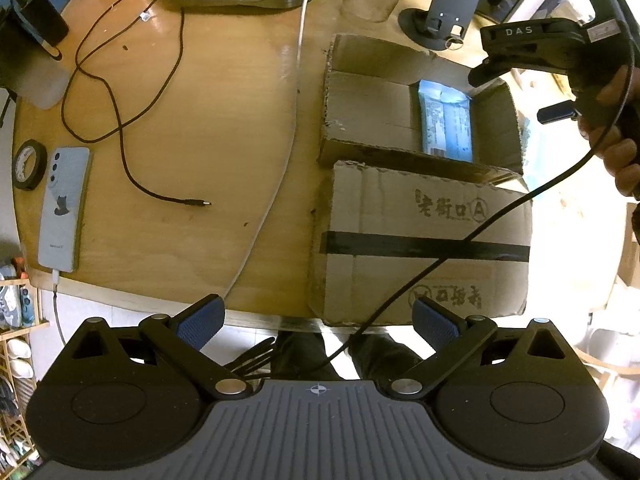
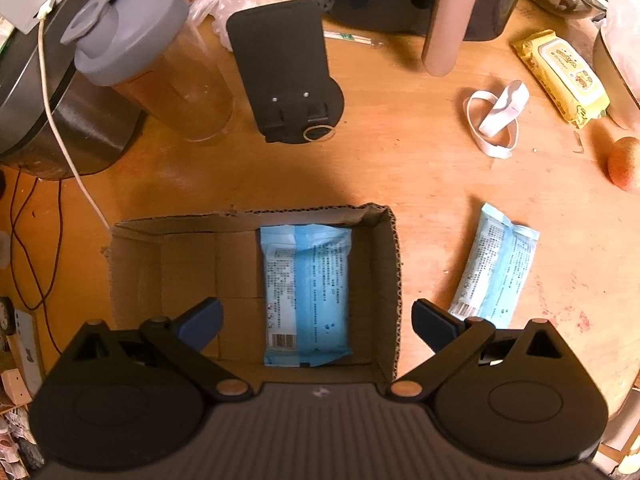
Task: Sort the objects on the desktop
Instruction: 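Raise the right gripper out of the box toward the smaller blue packet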
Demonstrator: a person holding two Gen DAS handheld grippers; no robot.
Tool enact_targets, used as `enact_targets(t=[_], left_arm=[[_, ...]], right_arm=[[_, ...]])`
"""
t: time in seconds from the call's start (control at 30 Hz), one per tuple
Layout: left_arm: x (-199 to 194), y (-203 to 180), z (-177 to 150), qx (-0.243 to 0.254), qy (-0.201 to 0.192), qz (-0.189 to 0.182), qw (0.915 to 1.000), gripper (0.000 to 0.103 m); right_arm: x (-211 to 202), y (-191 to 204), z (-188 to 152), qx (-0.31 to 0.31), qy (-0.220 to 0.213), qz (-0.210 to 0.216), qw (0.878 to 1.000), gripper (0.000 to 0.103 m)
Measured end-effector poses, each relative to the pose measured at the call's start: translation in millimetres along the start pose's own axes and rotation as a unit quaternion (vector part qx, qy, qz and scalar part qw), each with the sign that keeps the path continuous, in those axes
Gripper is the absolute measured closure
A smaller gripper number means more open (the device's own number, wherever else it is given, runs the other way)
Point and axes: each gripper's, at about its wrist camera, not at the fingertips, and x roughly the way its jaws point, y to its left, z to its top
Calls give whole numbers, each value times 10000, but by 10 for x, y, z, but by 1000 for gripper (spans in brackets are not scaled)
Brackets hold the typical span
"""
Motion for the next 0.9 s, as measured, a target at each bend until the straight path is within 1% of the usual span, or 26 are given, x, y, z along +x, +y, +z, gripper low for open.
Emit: enact_targets(t=[0.4, 0.9], left_arm=[[-8, -154, -37, 73, -40, 58, 9999, 0], [-22, -350, -52, 90, -38, 128, 9999, 0]], right_arm=[[-75, -277, 19, 126, -71, -6, 9999, 0], [-72, -618, 49, 253, -56, -3, 9997, 0]])
